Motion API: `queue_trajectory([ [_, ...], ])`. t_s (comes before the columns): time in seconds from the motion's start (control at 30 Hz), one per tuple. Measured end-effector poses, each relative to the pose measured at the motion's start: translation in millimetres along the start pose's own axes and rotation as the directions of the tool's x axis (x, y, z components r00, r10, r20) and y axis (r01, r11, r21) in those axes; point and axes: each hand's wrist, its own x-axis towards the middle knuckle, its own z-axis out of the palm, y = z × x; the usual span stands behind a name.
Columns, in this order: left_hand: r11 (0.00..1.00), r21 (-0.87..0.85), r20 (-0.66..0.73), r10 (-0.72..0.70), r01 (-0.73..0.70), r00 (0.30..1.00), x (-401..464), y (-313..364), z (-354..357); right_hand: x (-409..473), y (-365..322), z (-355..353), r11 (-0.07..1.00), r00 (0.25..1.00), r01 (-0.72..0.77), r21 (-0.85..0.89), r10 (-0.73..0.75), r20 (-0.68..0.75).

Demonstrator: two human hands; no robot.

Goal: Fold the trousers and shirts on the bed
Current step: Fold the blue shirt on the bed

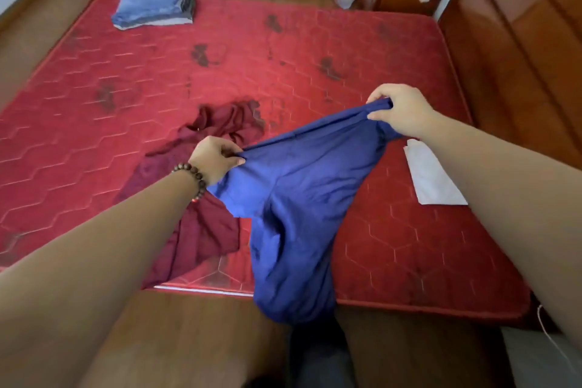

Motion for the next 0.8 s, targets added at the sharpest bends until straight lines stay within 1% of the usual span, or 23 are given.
queue_trajectory([
  [0.07, 0.999, 0.002, -0.017, -0.040, 0.040, 0.999, 22.9, -7.1, 20.6, 29.9, 24.7, 22.0, 0.999, 0.999, -0.024, 0.031, 0.024, 0.023],
  [0.13, 0.993, -0.013, -0.081, -0.121, 0.120, 0.989, 50.4, -14.7, 37.2, 63.5, 43.8, 41.8, 0.996, 0.999, -0.011, 0.086, 0.007, 0.042],
  [0.2, 0.983, 0.054, -0.118, -0.168, 0.175, 0.979, 80.2, -23.6, 53.2, 92.1, 60.1, 62.5, 0.988, 0.998, -0.002, 0.153, -0.006, 0.055],
  [0.27, 0.972, 0.134, -0.124, -0.179, 0.196, 0.976, 108.1, -34.3, 69.1, 116.2, 75.9, 86.2, 0.980, 0.998, -0.019, 0.197, 0.007, 0.064],
  [0.4, 0.954, 0.223, -0.114, -0.180, 0.201, 0.977, 150.7, -60.6, 103.0, 160.8, 100.0, 138.1, 0.971, 0.995, -0.082, 0.225, 0.067, 0.076],
  [0.47, 0.943, 0.258, -0.098, -0.190, 0.209, 0.977, 171.3, -77.1, 119.1, 182.0, 110.0, 164.1, 0.965, 0.992, -0.120, 0.235, 0.109, 0.060],
  [0.53, 0.934, 0.298, -0.064, -0.185, 0.196, 0.981, 193.5, -95.2, 134.6, 202.9, 119.4, 188.4, 0.966, 0.988, -0.153, 0.210, 0.150, 0.032],
  [0.6, 0.926, 0.335, -0.030, -0.173, 0.173, 0.985, 214.5, -114.1, 149.0, 223.8, 131.1, 211.2, 0.976, 0.988, -0.157, 0.154, 0.156, 0.017],
  [0.7, 0.914, 0.384, 0.009, -0.147, 0.132, 0.989, 244.7, -143.5, 165.0, 258.6, 146.9, 240.9, 0.992, 0.993, -0.115, 0.058, 0.113, 0.023],
  [0.8, 0.895, 0.427, 0.003, -0.141, 0.126, 0.990, 271.6, -171.6, 173.7, 297.2, 155.7, 270.2, 0.998, 0.998, -0.054, -0.032, 0.055, 0.040],
])
